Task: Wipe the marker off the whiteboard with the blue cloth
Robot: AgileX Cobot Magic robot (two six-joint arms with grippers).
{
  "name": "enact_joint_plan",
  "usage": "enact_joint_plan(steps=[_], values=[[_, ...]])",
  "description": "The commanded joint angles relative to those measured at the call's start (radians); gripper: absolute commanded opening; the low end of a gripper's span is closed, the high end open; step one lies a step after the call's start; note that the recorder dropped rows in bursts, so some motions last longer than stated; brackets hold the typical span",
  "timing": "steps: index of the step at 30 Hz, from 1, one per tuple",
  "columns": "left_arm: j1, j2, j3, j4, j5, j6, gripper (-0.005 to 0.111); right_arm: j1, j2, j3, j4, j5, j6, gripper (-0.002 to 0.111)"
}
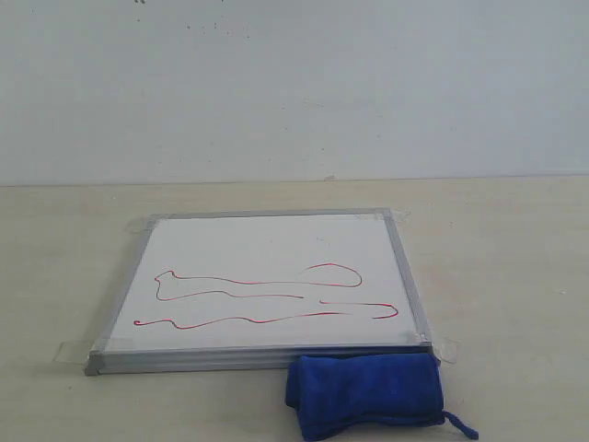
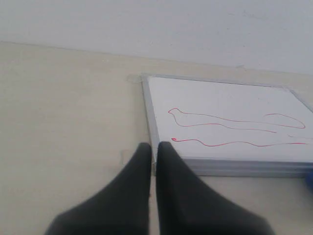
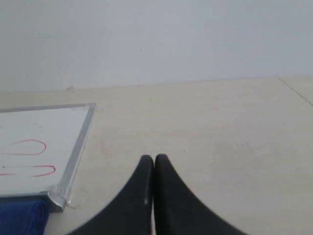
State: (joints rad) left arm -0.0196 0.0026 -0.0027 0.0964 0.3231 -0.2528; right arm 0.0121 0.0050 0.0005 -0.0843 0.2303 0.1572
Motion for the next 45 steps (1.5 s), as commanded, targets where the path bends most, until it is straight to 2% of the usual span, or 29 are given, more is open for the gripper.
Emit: enact_joint_plan(steps=[1, 6, 14, 15, 16, 17, 18, 19, 21, 25, 28, 30, 36, 42, 45], values=[[-0.002, -0.003, 0.003, 0.000, -0.009, -0.010, 0.004, -0.003, -0.005, 0.000, 0.000, -0.089, -0.010, 0.000], [-0.002, -0.003, 0.003, 0.000, -0.009, -0.010, 0.004, -0.003, -0.005, 0.000, 0.005, -0.172, 0.012, 0.000], [-0.002, -0.003, 0.003, 0.000, -0.009, -0.010, 0.004, -0.003, -0.005, 0.000, 0.010, -0.710, 0.202, 0.000], [-0.002, -0.003, 0.003, 0.000, -0.009, -0.010, 0.004, -0.003, -0.005, 0.000, 0.012, -0.878, 0.215, 0.000], [-0.002, -0.003, 0.003, 0.000, -0.009, -0.010, 0.004, -0.003, -0.005, 0.000, 0.016, -0.956, 0.238, 0.000], [-0.002, -0.003, 0.003, 0.000, -0.009, -0.010, 0.004, -0.003, -0.005, 0.000, -0.058, -1.021, 0.289, 0.000], [-0.002, -0.003, 0.003, 0.000, -0.009, -0.010, 0.004, -0.003, -0.005, -0.016, -0.105, -0.970, 0.315, 0.000], [-0.002, -0.003, 0.003, 0.000, -0.009, -0.010, 0.004, -0.003, -0.005, -0.104, -0.229, -0.779, 0.380, 0.000], [-0.002, -0.003, 0.003, 0.000, -0.009, -0.010, 0.004, -0.003, 0.054, -0.221, -0.303, -0.578, 0.464, 0.000], [-0.002, -0.003, 0.003, 0.000, -0.009, -0.010, 0.004, -0.002, 0.317, -0.351, -0.392, -0.550, 0.587, 0.000], [-0.002, -0.003, 0.003, 0.000, -0.009, -0.010, 0.004, 0.000, 0.551, -0.474, -0.571, -0.351, 0.778, 0.000], [-0.002, -0.003, 0.003, 0.000, -0.009, -0.010, 0.004, 0.045, 0.705, -0.523, -0.680, -0.259, 0.854, 0.000], [-0.002, -0.003, 0.003, 0.000, -0.009, -0.010, 0.004, 0.209, 0.975, -0.602, -0.740, -0.139, 0.758, 0.000], [-0.002, -0.003, 0.003, 0.000, -0.009, -0.010, 0.004, 0.343, 1.119, -0.732, -0.692, 0.182, 0.580, 0.000], [-0.002, -0.003, 0.003, 0.000, -0.009, -0.010, 0.004, 0.394, 1.144, -0.802, -0.561, 0.331, 0.375, 0.000]])
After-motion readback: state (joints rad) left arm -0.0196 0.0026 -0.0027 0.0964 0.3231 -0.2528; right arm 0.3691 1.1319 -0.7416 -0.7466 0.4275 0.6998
